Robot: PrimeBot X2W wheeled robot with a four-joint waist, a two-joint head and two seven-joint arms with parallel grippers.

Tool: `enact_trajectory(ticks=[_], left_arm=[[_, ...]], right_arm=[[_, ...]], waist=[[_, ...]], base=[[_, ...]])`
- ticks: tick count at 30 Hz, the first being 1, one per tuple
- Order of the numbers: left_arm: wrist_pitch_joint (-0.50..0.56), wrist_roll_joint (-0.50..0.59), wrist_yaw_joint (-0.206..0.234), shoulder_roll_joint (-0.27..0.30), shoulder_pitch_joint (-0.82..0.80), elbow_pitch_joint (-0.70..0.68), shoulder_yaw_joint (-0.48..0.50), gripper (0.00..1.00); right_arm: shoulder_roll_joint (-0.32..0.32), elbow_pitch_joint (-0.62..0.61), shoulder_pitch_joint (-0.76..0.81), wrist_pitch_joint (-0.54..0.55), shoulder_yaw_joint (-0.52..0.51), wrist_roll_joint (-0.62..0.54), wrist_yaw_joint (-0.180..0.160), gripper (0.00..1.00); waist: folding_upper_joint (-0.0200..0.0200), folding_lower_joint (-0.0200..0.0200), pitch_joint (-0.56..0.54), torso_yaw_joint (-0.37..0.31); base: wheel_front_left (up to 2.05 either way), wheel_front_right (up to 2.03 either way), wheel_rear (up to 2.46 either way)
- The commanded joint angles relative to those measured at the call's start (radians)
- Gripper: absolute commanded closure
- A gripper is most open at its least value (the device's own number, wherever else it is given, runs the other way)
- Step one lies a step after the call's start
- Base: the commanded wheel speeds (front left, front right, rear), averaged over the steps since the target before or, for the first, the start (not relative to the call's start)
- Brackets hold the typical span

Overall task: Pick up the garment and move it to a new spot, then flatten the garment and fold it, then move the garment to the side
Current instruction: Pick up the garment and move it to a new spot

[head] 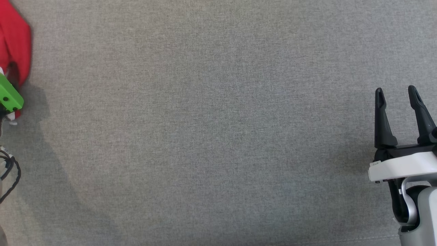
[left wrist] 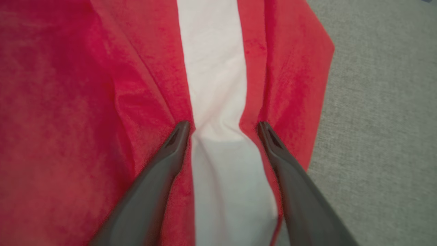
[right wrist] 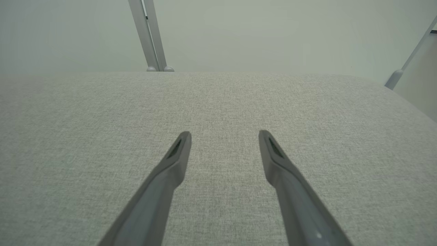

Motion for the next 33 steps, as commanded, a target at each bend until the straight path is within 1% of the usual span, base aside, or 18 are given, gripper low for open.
enact_trajectory(ticks=[1, 2, 4, 7, 11, 17, 22, 24, 29, 33], left_arm=[[0.018, -0.017, -0.003, 0.003, -0.003, 0.017, -0.006, 0.69], [0.021, -0.017, -0.003, 0.004, -0.003, 0.019, -0.01, 1.0], [0.021, -0.02, -0.003, 0.002, -0.007, 0.019, -0.018, 1.0], [-0.01, -0.019, -0.003, 0.009, -0.02, 0.005, -0.029, 1.0], [-0.078, -0.016, -0.003, 0.02, -0.035, -0.018, -0.047, 1.0], [-0.194, -0.01, -0.003, 0.025, -0.053, -0.053, -0.076, 1.0], [-0.272, -0.026, -0.003, 0.03, -0.081, -0.102, -0.104, 1.0], [-0.302, -0.03, -0.003, 0.041, -0.097, -0.125, -0.114, 1.0], [-0.339, -0.042, -0.003, 0.056, -0.136, -0.202, -0.152, 1.0], [-0.342, -0.051, -0.003, 0.057, -0.168, -0.292, -0.194, 1.0]], right_arm=[[-0.001, -0.007, -0.008, 0.003, -0.002, -0.008, 0.0, 0.0], [-0.001, -0.008, -0.008, 0.002, -0.002, -0.008, 0.0, 0.0], [0.0, -0.009, -0.01, 0.005, -0.002, -0.008, 0.0, 0.0], [0.002, -0.008, -0.014, 0.006, 0.002, -0.008, 0.0, 0.0], [0.004, 0.004, -0.015, 0.002, 0.008, -0.004, 0.0, 0.0], [0.006, 0.03, -0.007, -0.009, 0.016, 0.002, 0.0, 0.0], [0.013, 0.06, -0.007, -0.022, 0.031, 0.012, 0.0, 0.0], [0.016, 0.075, -0.003, -0.03, 0.036, 0.015, 0.0, 0.0], [0.027, 0.116, 0.01, -0.053, 0.044, 0.03, 0.0, 0.0], [0.038, 0.147, 0.022, -0.07, 0.05, 0.04, 0.0, 0.0]], waist=[[0.0, -0.0001, 0.001, 0.0], [0.0, -0.0001, 0.002, 0.0], [0.0, -0.0001, 0.003, 0.001], [0.0, -0.0001, 0.004, 0.003], [0.0, -0.0001, -0.009, 0.008], [0.0, -0.0001, -0.06, 0.021], [0.0, -0.0001, -0.113, 0.027], [0.0, -0.0001, -0.135, 0.025], [0.0, -0.0001, -0.194, 0.007], [0.0, -0.0001, -0.232, -0.014]], base=[[0.0, 0.0, 0.0], [0.0, 0.0, 0.0], [0.0, 0.0, 0.0], [0.0, 0.0, 0.0], [0.0, 0.0, 0.0], [0.0, 0.0, 0.0], [0.0, 0.0, 0.0], [0.0, 0.0, 0.0], [0.0, 0.0, 0.0], [0.0, 0.0, 0.0]])
